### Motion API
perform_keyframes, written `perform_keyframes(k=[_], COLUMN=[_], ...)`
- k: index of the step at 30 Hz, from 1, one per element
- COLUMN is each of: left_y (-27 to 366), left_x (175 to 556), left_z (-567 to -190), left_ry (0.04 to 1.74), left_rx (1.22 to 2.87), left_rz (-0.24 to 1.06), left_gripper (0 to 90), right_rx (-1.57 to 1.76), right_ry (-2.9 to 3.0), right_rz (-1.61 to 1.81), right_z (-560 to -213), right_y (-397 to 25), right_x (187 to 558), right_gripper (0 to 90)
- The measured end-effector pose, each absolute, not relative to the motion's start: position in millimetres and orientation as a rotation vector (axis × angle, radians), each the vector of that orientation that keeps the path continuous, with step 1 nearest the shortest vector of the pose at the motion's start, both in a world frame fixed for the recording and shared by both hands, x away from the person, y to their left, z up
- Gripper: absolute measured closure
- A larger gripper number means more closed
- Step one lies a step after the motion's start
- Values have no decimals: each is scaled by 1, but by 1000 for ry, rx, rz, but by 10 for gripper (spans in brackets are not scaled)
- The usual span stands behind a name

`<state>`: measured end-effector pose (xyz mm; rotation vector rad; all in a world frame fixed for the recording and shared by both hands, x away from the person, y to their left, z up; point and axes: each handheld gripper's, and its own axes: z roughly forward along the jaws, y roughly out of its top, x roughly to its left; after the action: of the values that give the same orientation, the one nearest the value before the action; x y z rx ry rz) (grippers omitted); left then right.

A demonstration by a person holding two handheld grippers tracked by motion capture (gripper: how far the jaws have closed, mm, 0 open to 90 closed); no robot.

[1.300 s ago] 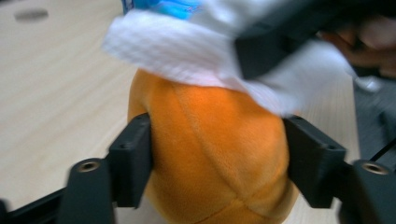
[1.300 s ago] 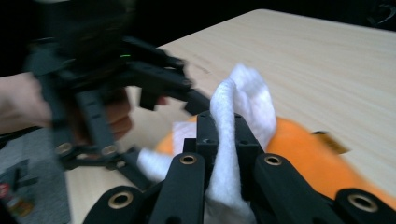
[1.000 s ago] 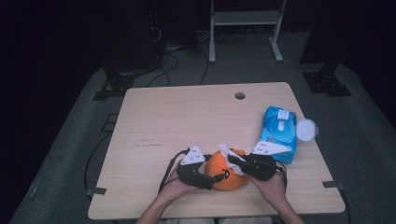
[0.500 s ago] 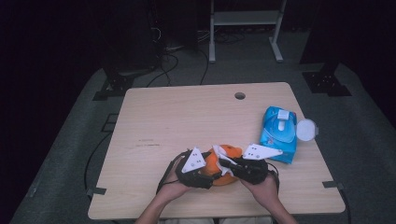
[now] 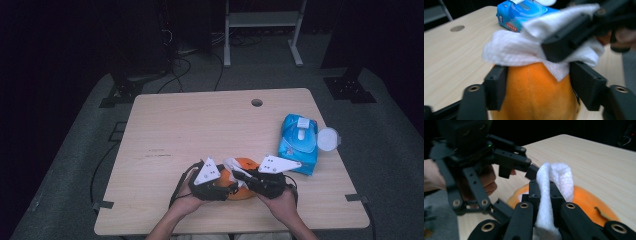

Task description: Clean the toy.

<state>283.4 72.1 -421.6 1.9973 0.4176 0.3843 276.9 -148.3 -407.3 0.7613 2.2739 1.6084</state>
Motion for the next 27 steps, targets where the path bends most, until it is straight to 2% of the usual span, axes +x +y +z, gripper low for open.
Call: perform_keyframes(k=[4, 6, 8, 13, 19, 23, 24, 25, 27], left_y=[74, 73, 69, 73, 79, 73, 72, 73, 77], left_x=[283, 285, 285, 283, 286, 290, 291, 291, 291], left_z=[-423, -422, -423, -424, -426, -423, -423, -424, -425], left_ry=[403, 418, 422, 400, 400, 490, 506, 504, 494], left_rx=[1995, 1988, 1999, 2025, 2013, 1994, 1988, 2001, 2002], left_rz=[377, 330, 347, 387, 358, 327, 330, 345, 361], left_gripper=[367, 277, 241, 334, 344, 179, 171, 185, 304], right_rx=[861, 888, 894, 762, 884, 883, 860, 836, 806], right_ry=[2207, 2189, 2192, 2243, 2189, 2189, 2201, 2214, 2221], right_rz=[1596, 1584, 1587, 1545, 1525, 1536, 1539, 1538, 1506], right_z=[-410, -411, -411, -407, -418, -416, -416, -415, -414], right_y=[-166, -171, -169, -147, -173, -168, -164, -159, -155], right_x=[287, 288, 284, 274, 286, 281, 279, 277, 275], right_gripper=[839, 839, 839, 836, 836, 838, 838, 838, 839])
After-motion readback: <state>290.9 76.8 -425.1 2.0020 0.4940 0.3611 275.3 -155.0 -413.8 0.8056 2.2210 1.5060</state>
